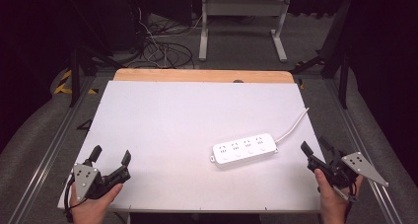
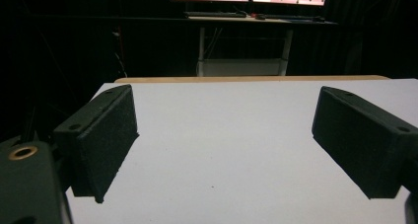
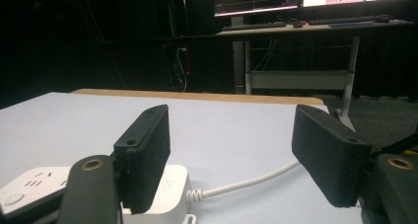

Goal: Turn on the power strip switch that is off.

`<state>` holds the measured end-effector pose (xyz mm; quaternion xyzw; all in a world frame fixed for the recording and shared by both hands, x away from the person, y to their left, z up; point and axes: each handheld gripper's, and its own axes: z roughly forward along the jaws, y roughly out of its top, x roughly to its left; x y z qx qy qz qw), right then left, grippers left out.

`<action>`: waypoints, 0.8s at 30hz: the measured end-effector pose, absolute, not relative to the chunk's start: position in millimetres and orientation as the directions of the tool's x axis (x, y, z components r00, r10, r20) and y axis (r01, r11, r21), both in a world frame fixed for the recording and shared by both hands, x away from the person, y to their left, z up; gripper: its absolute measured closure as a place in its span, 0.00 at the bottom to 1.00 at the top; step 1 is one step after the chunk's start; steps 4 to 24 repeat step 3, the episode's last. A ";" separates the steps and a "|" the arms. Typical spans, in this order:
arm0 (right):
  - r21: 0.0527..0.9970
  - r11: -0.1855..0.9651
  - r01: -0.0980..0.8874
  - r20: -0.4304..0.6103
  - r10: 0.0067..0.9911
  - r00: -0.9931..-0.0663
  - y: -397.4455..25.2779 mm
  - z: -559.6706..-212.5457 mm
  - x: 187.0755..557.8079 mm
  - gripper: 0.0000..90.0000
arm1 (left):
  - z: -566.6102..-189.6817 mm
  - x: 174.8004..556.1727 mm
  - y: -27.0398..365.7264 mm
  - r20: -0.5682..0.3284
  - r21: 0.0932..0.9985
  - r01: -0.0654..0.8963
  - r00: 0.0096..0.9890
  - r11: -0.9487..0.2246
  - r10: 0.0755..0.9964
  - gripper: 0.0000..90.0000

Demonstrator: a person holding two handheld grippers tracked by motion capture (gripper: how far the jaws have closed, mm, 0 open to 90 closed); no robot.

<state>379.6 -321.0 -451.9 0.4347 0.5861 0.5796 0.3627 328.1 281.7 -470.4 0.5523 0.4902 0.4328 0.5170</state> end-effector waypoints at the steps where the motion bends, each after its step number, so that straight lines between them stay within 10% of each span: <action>1: 0.995 -0.048 0.090 0.077 0.930 -0.360 -320.8 -452.0 379.8 0.35 | -470.4 328.1 281.8 -0.030 0.995 0.095 0.145 0.016 0.989 0.12; 24: 0.995 -0.046 0.088 0.075 0.930 -0.360 -320.4 -452.1 380.1 0.35 | -470.5 328.3 281.9 -0.030 0.995 0.094 0.145 0.016 0.989 0.12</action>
